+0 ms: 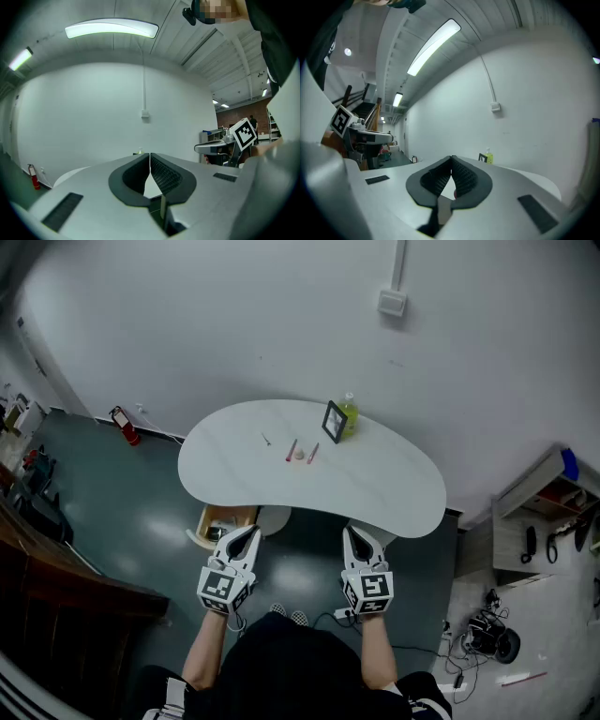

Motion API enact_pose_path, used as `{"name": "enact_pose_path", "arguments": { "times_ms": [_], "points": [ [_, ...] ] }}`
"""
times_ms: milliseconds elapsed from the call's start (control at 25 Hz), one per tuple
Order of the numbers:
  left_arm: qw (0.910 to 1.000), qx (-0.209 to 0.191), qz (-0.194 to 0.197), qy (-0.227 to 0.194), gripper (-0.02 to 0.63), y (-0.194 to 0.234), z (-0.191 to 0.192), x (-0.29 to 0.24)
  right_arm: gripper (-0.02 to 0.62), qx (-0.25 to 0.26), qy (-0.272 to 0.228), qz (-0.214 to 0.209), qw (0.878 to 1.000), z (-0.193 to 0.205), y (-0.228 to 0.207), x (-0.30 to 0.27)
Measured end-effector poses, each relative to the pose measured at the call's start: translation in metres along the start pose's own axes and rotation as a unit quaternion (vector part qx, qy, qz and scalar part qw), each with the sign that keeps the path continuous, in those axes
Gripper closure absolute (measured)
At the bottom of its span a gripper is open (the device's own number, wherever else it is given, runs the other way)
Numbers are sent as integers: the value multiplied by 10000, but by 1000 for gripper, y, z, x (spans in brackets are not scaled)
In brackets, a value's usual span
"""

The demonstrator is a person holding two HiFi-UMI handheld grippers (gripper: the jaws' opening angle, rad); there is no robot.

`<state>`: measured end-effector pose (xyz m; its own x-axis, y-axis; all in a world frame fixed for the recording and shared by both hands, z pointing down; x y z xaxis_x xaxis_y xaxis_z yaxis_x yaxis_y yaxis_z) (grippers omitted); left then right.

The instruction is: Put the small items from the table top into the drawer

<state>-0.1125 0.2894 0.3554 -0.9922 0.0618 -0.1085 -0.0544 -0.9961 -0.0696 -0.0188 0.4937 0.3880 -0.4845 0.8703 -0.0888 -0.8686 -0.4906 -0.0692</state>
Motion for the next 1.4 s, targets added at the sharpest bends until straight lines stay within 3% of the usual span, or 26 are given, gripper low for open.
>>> {"name": "enact_pose_path", "arguments": {
  "times_ms": [760,1400],
  "points": [
    [9999,69,34,143,584,20,9,-39,563,-19,196,-120,9997,8,-12,-47],
    [9979,301,139,558,584,126,35,-169,563,-88,702,-166,9974,11,-53,-210]
  ]
}}
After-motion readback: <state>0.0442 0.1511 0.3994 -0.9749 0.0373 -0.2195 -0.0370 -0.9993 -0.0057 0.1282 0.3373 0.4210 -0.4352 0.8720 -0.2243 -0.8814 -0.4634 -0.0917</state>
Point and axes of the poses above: the fingertips, and each gripper's own axes: x backward along the fingers, y to its left, z out of its underside, the point moved 3 cm from there along x, backward along the fingers, and after that the axes turned 14 degrees about -z, right-handed, at the moved point
